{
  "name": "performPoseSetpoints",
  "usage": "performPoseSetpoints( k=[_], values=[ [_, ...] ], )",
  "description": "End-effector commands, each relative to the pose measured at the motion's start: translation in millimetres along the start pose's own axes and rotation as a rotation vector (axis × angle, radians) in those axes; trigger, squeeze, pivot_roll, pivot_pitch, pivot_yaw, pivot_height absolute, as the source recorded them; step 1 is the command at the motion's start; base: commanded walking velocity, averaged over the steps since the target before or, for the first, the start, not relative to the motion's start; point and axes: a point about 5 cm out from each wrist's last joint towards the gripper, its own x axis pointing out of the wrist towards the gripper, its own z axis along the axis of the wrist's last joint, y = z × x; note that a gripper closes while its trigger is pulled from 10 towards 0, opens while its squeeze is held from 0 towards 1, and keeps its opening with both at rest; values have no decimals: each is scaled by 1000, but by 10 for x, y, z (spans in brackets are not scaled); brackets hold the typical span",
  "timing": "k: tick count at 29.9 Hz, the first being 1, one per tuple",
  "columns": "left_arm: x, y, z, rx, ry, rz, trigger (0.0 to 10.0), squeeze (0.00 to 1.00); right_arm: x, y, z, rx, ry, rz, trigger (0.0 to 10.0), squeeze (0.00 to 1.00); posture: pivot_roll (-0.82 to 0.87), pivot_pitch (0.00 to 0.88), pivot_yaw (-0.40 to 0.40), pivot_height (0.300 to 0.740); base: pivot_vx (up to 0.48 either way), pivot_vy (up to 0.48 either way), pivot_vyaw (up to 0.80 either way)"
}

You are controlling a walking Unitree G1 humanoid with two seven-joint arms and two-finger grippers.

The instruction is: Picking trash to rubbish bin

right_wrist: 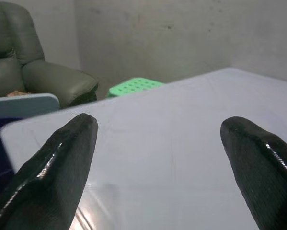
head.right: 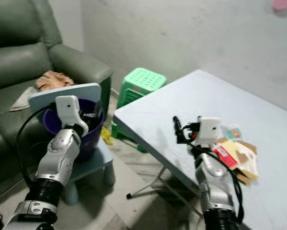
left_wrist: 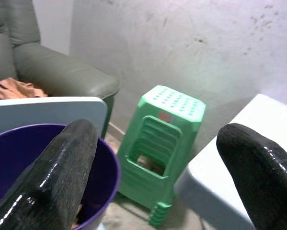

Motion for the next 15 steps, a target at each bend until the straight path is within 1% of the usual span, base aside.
performPoseSetpoints(
  k=[1,4,15],
  values=[
    [2,-113,-8,1,10,-39,10000,0,-7,-77,78,-21,-17,-19,10000,0,-22,0,-122,740,0,0,-656],
    [0,-122,-22,17,21,-45,10000,0,-14,-70,67,-21,-13,-21,10000,0,-23,0,-120,740,0,0,-658],
    [-8,-144,-27,28,27,-68,10000,0,-50,-58,18,-23,7,-23,10000,0,-27,0,-112,740,0,0,-661]
  ],
)
